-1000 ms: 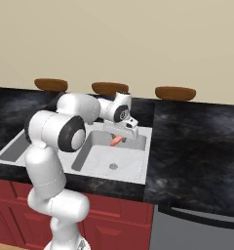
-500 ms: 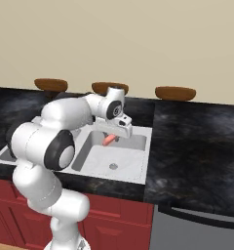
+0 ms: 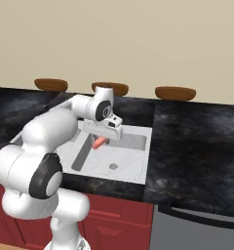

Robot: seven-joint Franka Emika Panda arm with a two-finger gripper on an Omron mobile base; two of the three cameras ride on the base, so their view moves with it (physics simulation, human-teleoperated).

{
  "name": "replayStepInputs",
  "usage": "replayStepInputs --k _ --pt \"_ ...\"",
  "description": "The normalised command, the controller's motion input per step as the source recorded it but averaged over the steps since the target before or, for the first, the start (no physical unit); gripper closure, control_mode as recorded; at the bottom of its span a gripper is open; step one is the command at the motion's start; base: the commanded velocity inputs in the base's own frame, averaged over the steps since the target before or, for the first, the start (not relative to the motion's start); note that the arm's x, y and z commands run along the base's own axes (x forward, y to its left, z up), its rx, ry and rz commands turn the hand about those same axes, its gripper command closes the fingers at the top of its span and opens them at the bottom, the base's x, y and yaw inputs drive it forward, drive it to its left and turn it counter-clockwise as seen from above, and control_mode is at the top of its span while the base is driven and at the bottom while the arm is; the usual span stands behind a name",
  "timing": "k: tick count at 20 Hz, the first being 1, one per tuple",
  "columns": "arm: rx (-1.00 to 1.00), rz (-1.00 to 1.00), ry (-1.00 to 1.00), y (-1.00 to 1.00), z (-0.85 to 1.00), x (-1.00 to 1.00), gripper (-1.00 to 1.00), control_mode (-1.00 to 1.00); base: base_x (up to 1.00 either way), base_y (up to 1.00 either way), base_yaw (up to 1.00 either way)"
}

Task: Pick up the bar soap and dish brush from the sink, and place them back in the cabinet, and close the cabinet door.

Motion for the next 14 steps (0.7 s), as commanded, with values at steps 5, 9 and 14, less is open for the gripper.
replayStepInputs --k 5,9,14 --pt "-0.01 0.04 0.00 0.11 0.34 -0.46 1.00 -1.00 0.00 0.00 0.00" --pt "-0.02 0.05 0.00 0.13 0.35 -0.50 1.00 -1.00 0.00 0.00 0.00" --pt "-0.01 0.05 0.00 0.07 0.29 -0.46 1.00 -1.00 0.00 0.00 0.00"
